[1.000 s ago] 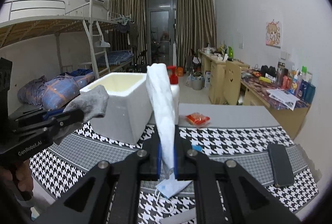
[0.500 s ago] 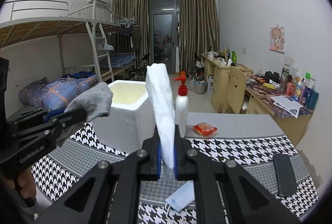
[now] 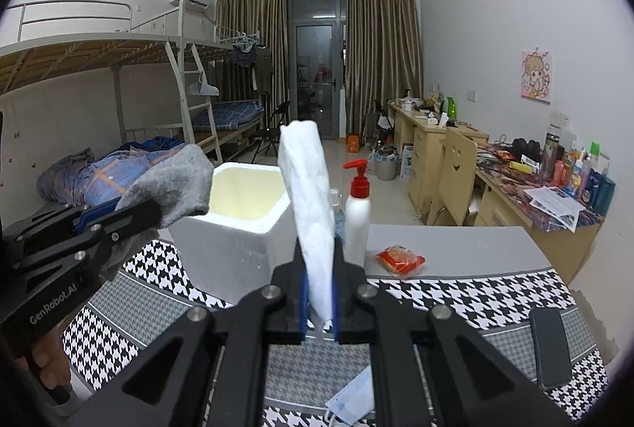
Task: Organize soft objects
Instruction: 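Carry the grey sock and white towel up toward the white foam box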
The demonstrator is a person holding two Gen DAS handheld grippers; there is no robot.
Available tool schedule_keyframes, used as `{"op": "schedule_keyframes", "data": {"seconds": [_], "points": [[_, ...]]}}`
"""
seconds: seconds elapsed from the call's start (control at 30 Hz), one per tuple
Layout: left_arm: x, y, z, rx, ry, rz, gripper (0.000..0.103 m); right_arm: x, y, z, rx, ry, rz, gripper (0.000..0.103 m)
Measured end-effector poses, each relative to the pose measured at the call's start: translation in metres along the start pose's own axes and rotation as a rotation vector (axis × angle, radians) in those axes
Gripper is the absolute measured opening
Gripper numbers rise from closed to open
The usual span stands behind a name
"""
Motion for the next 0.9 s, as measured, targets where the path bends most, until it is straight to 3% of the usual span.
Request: {"op": "schedule_keyframes", "data": {"seconds": [0.33,0.9], "points": [[-0.014,0.009,0.009,0.027,-0.019,0.045,0.017,-0.003,0.008,0.013,0.002,0.003,-0.018,0.012],[-0.034,0.023,0.022,0.03,-0.046,0.108,0.017,-0.021,0.028,0.032,-0.005,-0.026,0.031,0.012]]}}
Point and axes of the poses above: each gripper's, at about its wrist camera, not at the fingertips, and y roughly the way its jaws point, x to its right, z to its top, the point moved 1 cm from there along y, roughly the way its jaws point, and after that the axes turned 4 degrees about -x, right-handed, at the moved point
